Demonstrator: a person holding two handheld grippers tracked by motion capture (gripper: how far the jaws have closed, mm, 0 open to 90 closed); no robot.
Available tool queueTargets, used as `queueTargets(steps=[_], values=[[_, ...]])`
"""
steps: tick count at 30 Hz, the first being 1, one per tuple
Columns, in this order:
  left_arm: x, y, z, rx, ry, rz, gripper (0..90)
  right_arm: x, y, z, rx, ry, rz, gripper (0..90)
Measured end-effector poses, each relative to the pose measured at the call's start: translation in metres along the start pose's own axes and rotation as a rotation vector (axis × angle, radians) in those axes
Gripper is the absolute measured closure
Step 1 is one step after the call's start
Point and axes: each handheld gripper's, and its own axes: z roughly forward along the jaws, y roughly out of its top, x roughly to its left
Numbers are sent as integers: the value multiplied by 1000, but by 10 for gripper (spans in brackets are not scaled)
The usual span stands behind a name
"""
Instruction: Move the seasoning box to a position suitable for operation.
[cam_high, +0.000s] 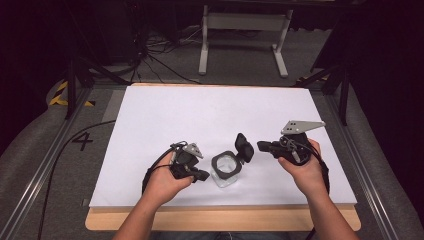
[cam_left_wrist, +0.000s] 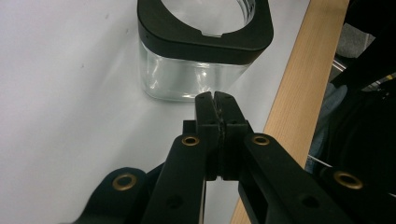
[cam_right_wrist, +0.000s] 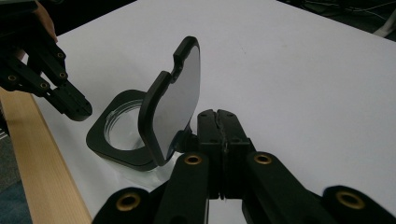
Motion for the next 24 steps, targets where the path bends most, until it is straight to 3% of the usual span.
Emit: queueTargets(steps=[11, 24], values=[[-3, 3, 15, -18, -12, 10, 899, -2, -4, 1, 18, 2, 0, 900], [-4, 8, 27, 8, -24, 37, 900, -5, -12, -7, 16, -10, 9, 900]])
